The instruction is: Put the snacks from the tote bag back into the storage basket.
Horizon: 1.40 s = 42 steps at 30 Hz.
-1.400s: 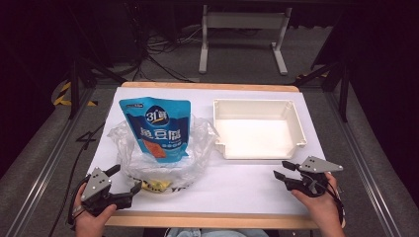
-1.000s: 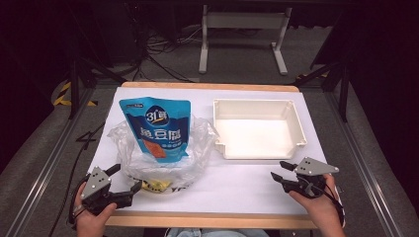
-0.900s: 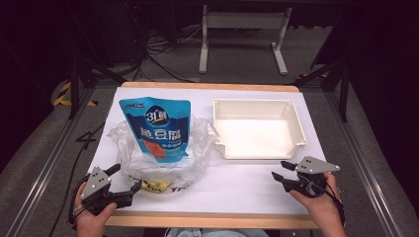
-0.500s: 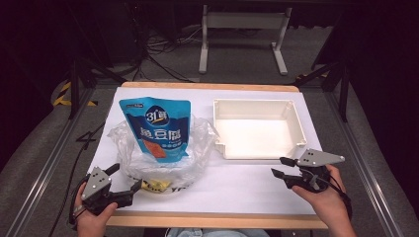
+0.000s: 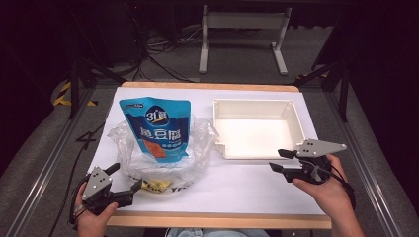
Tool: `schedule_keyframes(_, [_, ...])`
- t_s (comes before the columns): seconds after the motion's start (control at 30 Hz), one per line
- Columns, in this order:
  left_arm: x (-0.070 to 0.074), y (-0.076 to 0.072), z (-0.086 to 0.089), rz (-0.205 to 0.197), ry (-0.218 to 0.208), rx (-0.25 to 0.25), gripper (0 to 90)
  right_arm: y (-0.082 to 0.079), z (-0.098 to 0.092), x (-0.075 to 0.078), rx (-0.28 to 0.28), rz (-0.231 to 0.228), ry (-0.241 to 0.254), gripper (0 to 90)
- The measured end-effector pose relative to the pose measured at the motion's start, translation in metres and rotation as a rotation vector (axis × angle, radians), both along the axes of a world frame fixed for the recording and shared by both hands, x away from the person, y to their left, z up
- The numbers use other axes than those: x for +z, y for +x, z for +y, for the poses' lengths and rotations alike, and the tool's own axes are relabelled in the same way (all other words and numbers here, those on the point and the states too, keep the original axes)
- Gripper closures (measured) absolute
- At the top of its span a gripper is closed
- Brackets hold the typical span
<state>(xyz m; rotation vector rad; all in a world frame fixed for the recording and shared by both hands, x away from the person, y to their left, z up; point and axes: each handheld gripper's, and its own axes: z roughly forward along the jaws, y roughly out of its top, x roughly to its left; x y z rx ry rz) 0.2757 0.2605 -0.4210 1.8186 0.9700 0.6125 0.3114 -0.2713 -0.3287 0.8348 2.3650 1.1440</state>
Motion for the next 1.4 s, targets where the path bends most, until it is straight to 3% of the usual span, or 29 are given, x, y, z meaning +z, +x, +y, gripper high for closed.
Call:
schedule_keyframes(0.2, [0.0,0.0,0.0,0.0,0.001,-0.001,10.8,0.002,0.003,0.003,-0.004,-0.017,-0.009,47.3])
schedule_keyframes(0.23, [0.0,0.001,0.0,0.001,0.001,-0.002,10.8,0.001,0.004,0.003,0.007,-0.048,-0.001,48.1])
schedule_keyframes(0.37, [0.0,0.0,-0.001,0.0,0.002,-0.002,10.8,0.002,0.007,0.004,0.031,-0.084,0.036,49.0])
schedule_keyframes(0.73, [-0.001,0.001,-0.001,0.003,0.006,-0.009,10.8,0.014,0.027,0.014,0.083,-0.034,0.019,45.3])
schedule_keyframes(1.13, [-0.001,0.001,-0.002,0.0,0.006,-0.012,10.8,0.033,0.057,0.026,0.136,-0.043,-0.01,42.2])
schedule_keyframes(1.4, [0.0,0.001,-0.002,-0.002,0.011,-0.013,10.8,0.043,0.078,0.027,0.186,-0.03,0.002,41.8])
